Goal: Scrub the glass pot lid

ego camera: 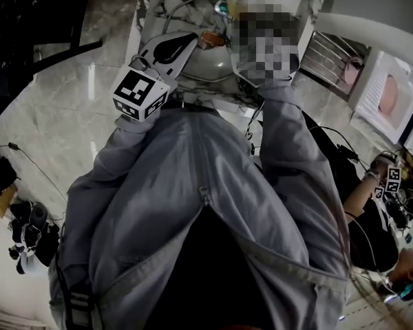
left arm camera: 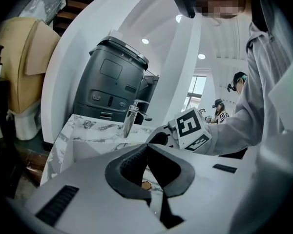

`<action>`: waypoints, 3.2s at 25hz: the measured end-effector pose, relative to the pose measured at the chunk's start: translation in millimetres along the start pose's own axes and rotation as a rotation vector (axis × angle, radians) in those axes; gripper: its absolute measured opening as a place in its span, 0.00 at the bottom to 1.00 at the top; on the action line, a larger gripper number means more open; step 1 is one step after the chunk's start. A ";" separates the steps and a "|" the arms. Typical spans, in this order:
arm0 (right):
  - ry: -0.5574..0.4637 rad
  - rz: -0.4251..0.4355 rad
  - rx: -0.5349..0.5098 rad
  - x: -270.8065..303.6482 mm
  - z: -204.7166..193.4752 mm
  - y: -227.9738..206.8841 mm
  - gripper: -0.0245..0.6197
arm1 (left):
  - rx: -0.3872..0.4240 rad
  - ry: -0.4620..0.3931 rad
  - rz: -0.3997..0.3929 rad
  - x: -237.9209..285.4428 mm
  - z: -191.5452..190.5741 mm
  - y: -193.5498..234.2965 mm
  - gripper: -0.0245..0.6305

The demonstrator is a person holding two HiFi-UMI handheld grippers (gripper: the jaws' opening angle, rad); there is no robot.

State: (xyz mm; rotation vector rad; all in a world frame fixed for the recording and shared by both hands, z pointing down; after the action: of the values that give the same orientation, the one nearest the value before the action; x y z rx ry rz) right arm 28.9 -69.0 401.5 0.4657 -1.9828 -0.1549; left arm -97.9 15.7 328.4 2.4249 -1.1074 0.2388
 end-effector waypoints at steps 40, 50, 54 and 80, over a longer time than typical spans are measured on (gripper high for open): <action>0.223 0.328 -0.241 139.0 81.8 111.1 0.11 | -0.209 0.246 0.275 -50.1 -40.3 74.4 0.06; 0.218 0.493 -0.164 114.6 74.9 169.6 0.11 | -0.215 0.281 0.288 -49.4 -42.7 77.9 0.05; 0.243 0.604 -0.123 107.9 67.3 189.1 0.11 | -0.212 0.294 0.288 -47.6 -44.0 78.5 0.05; -0.070 0.545 0.413 10.2 20.6 46.6 0.11 | -0.115 0.412 0.096 32.4 -37.4 42.8 0.05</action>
State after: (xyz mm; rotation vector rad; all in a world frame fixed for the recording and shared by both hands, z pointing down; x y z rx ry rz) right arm -5.1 -32.3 415.4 0.1628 -2.1404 0.5950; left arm -107.4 -12.6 386.7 2.0958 -1.0156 0.6546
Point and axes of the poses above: the fingertips, and each gripper's own axes: x forward along the fingers, y to its left, z out of its top, the point moved 5 cm from there along -x, backward along the fingers, and after that the axes turned 1 degree about x, right-handed, at the moved point
